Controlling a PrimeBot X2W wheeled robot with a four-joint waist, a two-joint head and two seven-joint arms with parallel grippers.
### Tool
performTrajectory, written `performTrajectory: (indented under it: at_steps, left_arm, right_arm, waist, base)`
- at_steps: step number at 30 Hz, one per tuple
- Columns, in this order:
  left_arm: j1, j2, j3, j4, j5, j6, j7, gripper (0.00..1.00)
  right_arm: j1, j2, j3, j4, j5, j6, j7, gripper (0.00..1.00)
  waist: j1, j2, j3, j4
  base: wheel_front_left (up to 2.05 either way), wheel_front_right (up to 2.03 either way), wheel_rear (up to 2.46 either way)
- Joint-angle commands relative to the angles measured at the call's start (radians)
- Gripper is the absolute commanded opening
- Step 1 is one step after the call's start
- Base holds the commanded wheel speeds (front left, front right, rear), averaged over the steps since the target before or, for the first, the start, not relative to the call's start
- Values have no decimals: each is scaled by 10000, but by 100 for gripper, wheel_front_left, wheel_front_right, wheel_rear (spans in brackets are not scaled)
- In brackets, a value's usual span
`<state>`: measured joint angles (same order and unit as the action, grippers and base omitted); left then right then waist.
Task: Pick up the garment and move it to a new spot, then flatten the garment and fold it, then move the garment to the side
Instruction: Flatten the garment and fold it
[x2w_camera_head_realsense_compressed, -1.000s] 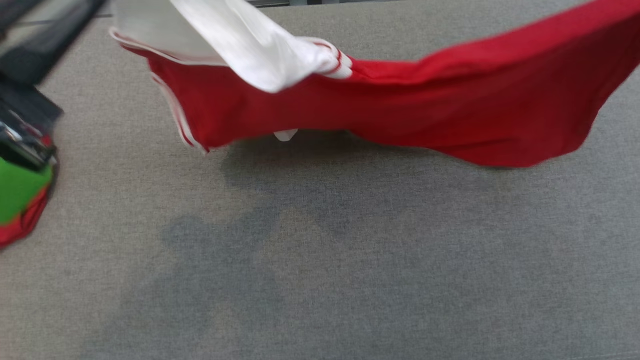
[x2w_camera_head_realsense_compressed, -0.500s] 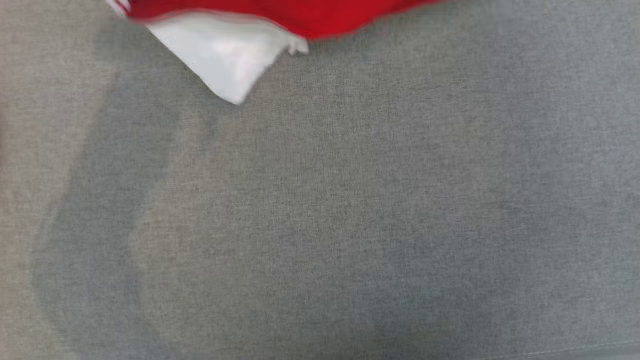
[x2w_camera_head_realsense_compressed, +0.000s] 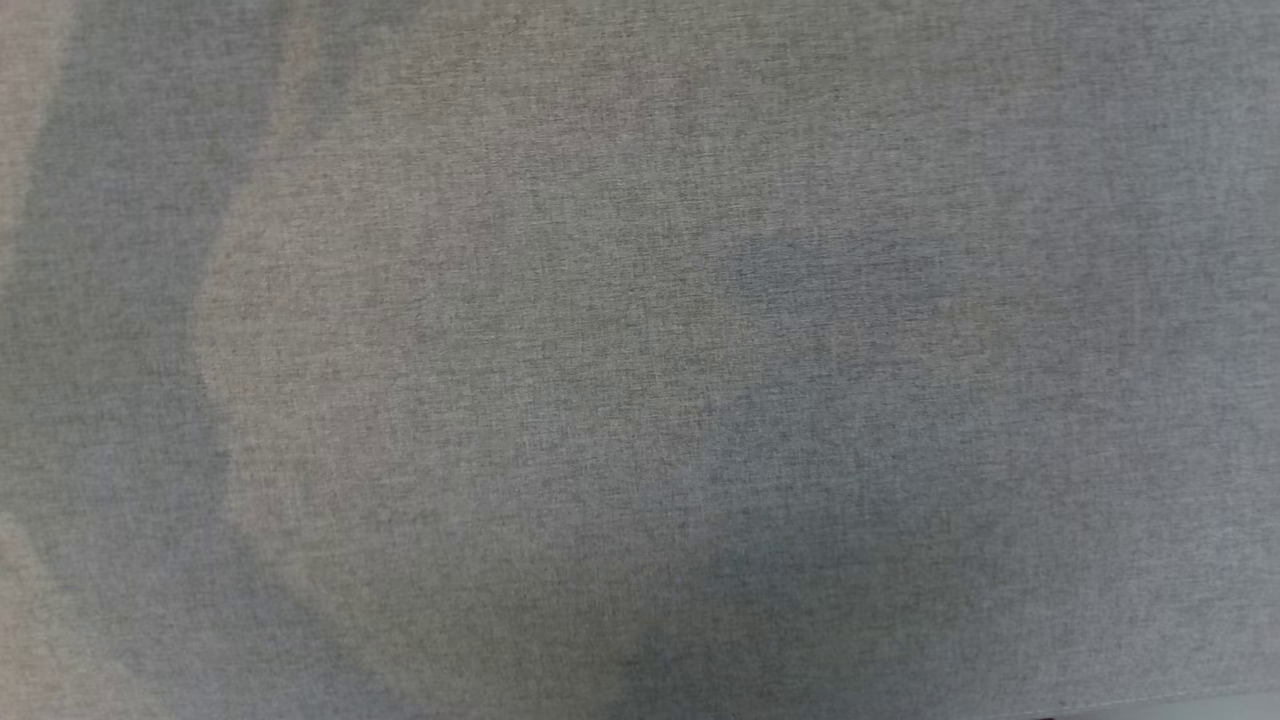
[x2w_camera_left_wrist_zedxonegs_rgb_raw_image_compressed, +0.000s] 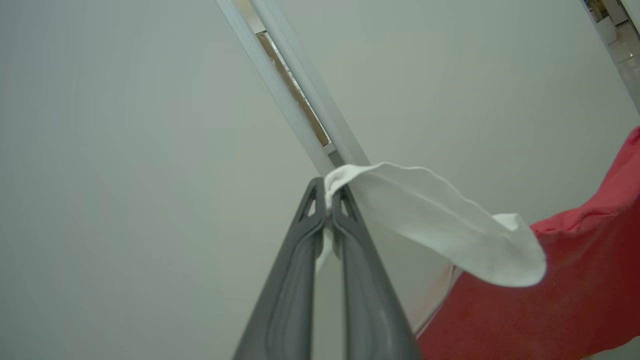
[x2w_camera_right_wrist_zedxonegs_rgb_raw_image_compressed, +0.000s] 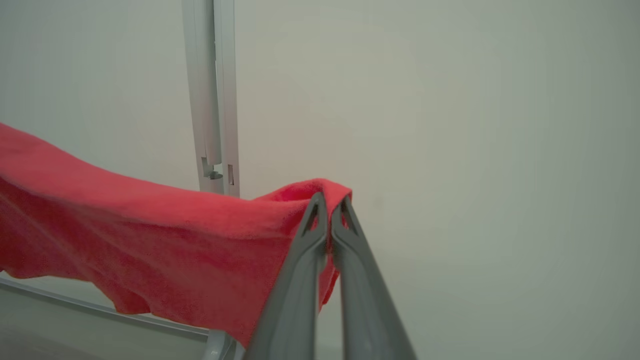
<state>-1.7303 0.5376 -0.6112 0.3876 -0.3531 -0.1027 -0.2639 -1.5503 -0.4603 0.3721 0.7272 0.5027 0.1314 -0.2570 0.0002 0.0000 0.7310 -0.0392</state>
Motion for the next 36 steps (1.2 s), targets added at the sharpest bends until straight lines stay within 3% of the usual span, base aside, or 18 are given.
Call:
performTrajectory:
  at_steps: [1,7,13,16,20,24,36]
  left_arm:
    - [669,61,301,-260,65,-55,-2,0]
    - [4283,282,1151,-2046,56,-243,-5,0]
    - [8533,326,2195,-4087,-649,-273,-4,0]
    - [10319,503,2166,-4826,-1116,-262,-6,0]
    - [12446,979,1433,-5382,-1355,-259,-5,0]
    - [13903,1098,1151,-5501,-1222,-259,-5,0]
    - [16700,505,1156,-5733,-1120,-260,-5,0]
  right_arm:
    - [400,-71,197,67,154,-15,-61,0]
    - [2254,-348,744,22,1102,-15,-88,0]
    - [5082,-1257,182,-1312,2049,-17,-88,0]
    - [6796,-1699,-313,-2009,2502,-18,-90,0]
    - [9125,-1959,-922,-2827,3049,-18,-89,0]
    - [10846,-1848,-1164,-3435,3256,-18,-90,0]
    - [14371,-1700,-2251,-4821,3101,-18,170,0]
  waist:
    - [-2,0,23,314]
    - [-2,0,-751,482]
    - [-2,0,-2014,581]
    - [-2,0,-2567,661]
    - [-2,0,-3179,626]
    - [-2,0,-3667,512]
    - [-2,0,-4815,688]
  base:
    - [0,0,0]
    - [0,0,0]
    - [0,0,0]
    - [0,0,0]
    - [0,0,0]
    - [0,0,0]
    - [0,0,0]
